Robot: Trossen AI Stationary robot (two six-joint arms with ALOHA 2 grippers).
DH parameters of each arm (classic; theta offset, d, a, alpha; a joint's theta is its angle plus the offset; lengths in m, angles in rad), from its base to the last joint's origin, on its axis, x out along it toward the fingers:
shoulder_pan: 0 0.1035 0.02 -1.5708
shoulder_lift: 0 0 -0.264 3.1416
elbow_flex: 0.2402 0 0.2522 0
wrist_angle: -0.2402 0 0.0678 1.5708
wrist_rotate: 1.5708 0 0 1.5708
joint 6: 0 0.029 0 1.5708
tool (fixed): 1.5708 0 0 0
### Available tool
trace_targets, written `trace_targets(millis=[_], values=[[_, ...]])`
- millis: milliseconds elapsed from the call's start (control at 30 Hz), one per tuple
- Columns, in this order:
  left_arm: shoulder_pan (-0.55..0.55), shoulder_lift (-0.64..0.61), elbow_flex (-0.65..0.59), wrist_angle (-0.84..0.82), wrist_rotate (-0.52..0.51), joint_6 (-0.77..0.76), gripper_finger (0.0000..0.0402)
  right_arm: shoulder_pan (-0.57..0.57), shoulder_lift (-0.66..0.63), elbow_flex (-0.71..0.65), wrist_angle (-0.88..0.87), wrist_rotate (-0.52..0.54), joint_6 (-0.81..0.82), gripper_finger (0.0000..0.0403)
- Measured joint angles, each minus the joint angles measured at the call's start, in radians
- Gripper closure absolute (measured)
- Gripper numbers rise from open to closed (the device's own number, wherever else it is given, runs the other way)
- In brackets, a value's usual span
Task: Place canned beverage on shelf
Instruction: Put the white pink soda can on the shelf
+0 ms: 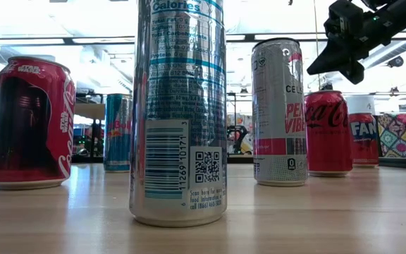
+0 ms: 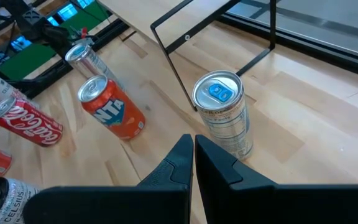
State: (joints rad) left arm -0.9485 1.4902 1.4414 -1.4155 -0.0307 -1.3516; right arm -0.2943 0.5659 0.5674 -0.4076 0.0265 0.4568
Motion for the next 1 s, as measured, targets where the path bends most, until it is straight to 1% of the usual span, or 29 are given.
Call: trace_targets(millis=[67, 267, 400, 733, 867, 1000], values=[[-0.002, -0.001, 0.0, -0.015, -0.002, -0.001, 0.0004, 0.0, 0.0, 0.0, 0.0, 0.0, 0.001, 0.0394], [-0.028, -0.009, 0.0, -0.133, -0.003, 0.023, 0.0004, 0.0, 0.0, 0.0, 0.0, 0.0, 0.007, 0.0394], [-0.031, -0.024, 0.0, -0.147, -0.028, 0.025, 0.0004, 0.0, 0.0, 0.0, 0.0, 0.0, 0.015, 0.0394], [-0.031, -0.027, -0.025, -0.138, -0.035, 0.024, 0.0004, 0.0, 0.0, 0.0, 0.0, -0.001, 0.014, 0.0394], [-0.032, -0.032, -0.063, -0.124, -0.012, 0.021, 0.0004, 0.0, 0.0, 0.0, 0.0, -0.001, 0.013, 0.0394], [-0.034, -0.038, -0.106, -0.069, -0.01, 0.027, 0.0004, 0.0, 0.0, 0.0, 0.0, -0.001, 0.013, 0.0394]])
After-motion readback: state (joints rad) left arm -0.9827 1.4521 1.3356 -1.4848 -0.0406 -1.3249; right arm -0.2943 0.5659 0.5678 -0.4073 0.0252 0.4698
